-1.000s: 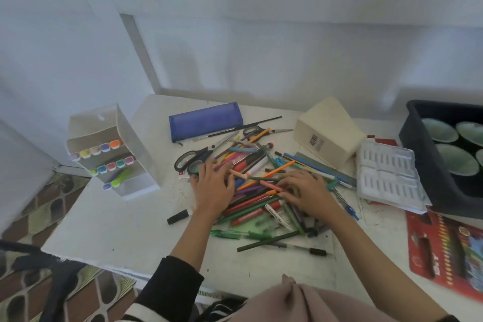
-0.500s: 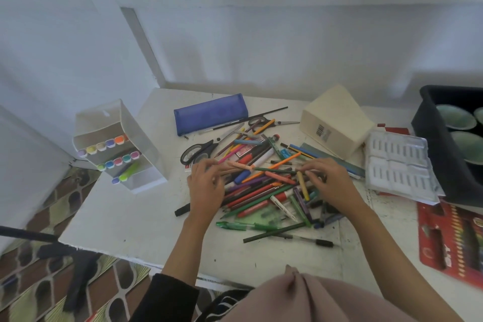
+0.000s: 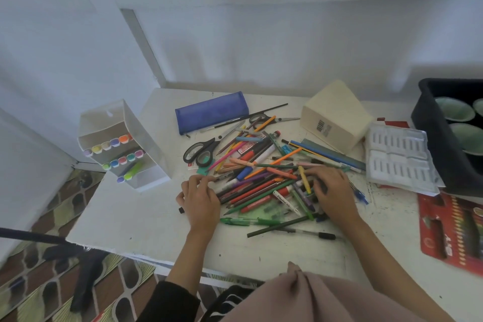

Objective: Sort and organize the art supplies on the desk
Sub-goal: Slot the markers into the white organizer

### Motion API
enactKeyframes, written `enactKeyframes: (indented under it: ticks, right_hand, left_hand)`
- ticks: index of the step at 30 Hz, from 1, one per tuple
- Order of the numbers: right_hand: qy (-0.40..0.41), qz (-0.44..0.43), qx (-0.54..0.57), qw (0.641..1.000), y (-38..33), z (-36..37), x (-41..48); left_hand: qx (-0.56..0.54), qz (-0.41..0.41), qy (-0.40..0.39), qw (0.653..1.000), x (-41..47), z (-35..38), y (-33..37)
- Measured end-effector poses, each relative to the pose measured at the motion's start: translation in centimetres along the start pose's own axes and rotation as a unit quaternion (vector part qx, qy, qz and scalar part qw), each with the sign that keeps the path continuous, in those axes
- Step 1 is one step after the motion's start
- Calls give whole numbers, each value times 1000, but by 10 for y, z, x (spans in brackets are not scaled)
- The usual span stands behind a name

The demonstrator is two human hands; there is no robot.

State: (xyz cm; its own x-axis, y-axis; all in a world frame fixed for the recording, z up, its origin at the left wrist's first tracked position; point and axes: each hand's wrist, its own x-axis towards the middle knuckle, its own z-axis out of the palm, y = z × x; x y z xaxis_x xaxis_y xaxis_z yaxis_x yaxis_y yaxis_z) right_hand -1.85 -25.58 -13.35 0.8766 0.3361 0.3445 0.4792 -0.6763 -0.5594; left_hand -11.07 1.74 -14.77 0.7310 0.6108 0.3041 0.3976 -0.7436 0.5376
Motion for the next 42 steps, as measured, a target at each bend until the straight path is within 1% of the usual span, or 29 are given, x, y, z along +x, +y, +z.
enactKeyframes:
  ticks: [4, 8, 14, 23, 42]
  right_hand:
    - [28, 10, -18, 999, -3, 2, 2]
    - [22, 15, -19, 999, -2, 3, 1]
    - [30, 13, -18, 999, -2, 3, -1]
    - [43, 7, -6, 999, 0, 3, -3]
    - [53, 21, 39, 998, 8, 5, -6]
  left_hand:
    - [29, 10, -25, 999, -2, 1, 0]
    - [68, 19, -55, 996, -2, 1, 2]
    - [76, 19, -66, 995, -2, 0, 4]
    - [69, 24, -57, 996, -2, 1, 3]
    - [71, 20, -52, 996, -1, 1, 4]
